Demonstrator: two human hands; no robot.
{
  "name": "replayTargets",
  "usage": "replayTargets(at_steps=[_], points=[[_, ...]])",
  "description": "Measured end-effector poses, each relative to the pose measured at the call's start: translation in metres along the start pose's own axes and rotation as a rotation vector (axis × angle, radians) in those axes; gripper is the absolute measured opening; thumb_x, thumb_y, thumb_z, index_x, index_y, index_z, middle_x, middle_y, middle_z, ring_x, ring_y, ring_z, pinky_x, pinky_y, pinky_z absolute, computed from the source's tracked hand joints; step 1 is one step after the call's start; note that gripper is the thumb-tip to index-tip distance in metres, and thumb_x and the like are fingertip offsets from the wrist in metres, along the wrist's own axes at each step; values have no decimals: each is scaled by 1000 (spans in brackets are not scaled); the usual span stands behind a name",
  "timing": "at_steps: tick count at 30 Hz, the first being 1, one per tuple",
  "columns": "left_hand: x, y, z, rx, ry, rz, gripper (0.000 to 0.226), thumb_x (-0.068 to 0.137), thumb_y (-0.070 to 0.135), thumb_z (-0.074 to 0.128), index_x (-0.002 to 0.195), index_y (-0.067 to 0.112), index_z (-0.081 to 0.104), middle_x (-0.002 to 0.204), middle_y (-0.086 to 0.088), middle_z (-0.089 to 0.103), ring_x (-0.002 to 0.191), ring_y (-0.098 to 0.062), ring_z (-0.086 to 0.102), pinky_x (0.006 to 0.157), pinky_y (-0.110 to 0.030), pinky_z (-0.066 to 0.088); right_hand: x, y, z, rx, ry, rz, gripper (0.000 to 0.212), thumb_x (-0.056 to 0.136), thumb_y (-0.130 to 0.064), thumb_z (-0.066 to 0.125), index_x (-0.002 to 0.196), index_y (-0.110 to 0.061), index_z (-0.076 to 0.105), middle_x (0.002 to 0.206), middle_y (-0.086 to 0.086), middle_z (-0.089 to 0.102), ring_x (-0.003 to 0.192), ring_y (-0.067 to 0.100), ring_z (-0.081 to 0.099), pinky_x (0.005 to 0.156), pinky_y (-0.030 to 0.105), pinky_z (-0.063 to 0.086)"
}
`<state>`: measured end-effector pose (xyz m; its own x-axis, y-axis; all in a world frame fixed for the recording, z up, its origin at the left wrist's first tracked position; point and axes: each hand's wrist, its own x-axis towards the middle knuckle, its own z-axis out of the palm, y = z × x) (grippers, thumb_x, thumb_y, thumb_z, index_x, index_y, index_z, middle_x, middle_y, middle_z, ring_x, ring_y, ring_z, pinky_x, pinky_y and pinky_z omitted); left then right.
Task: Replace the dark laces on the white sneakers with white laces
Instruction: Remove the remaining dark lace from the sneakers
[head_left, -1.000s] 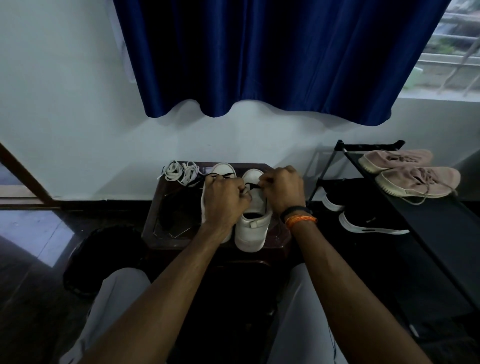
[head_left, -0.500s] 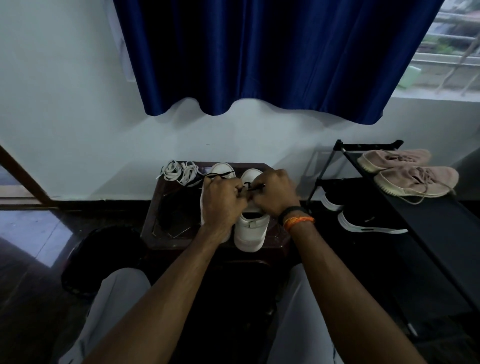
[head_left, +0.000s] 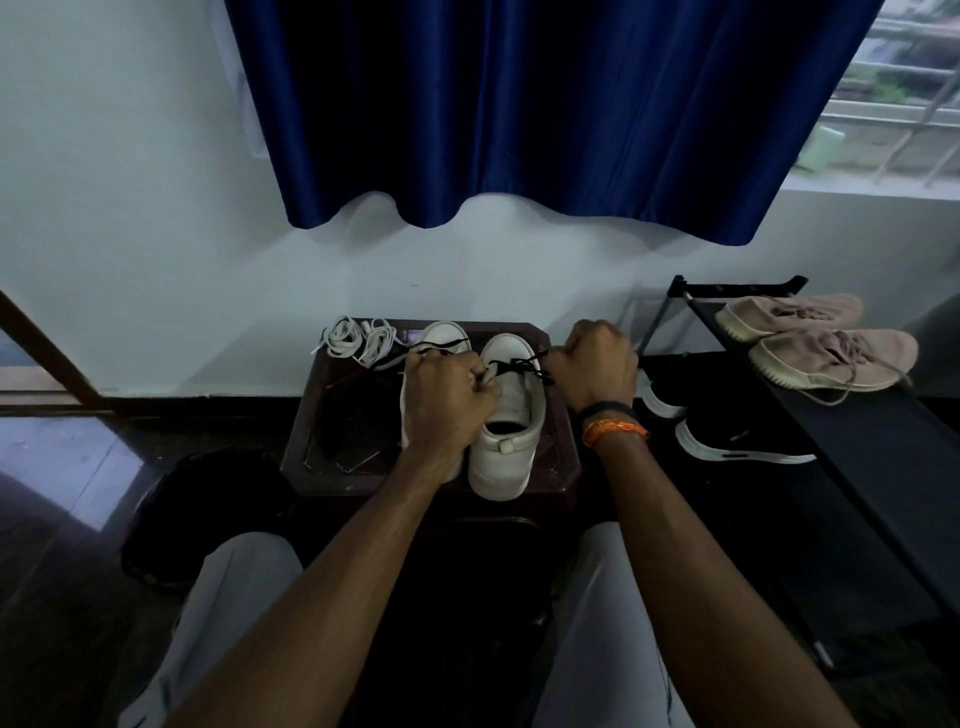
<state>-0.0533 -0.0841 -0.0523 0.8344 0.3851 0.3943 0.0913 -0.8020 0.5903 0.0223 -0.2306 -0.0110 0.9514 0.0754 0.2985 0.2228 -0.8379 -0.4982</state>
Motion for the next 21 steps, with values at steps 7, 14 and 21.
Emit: replayTargets(at_steps=[7, 14, 21], points=[[1, 0, 0, 21, 7, 0, 21, 77, 29, 67, 60, 19, 62, 50, 7, 56, 55, -18, 55, 88, -41, 41, -10, -12, 8, 50, -190, -234, 38, 68, -34, 57, 97, -20, 78, 103, 7, 73, 100, 35, 63, 82, 41, 54], [0, 1, -2, 23, -2, 3, 21, 77, 29, 64, 59, 20, 59, 51, 6, 56, 59, -22, 55, 87, -42, 42, -16, -14, 26, -124, -249, -343, 12, 75, -17, 66, 80, -20, 77, 94, 2, 72, 109, 32, 52, 85, 39, 46], [-1, 1, -1, 8, 18, -11, 17, 74, 25, 70, 60, 20, 62, 49, 8, 56, 58, -17, 55, 86, -36, 37, -10, 1, 8, 136, 20, -14, 13, 74, -17, 63, 70, -7, 70, 85, 12, 71, 80, 37, 64, 64, 32, 48]])
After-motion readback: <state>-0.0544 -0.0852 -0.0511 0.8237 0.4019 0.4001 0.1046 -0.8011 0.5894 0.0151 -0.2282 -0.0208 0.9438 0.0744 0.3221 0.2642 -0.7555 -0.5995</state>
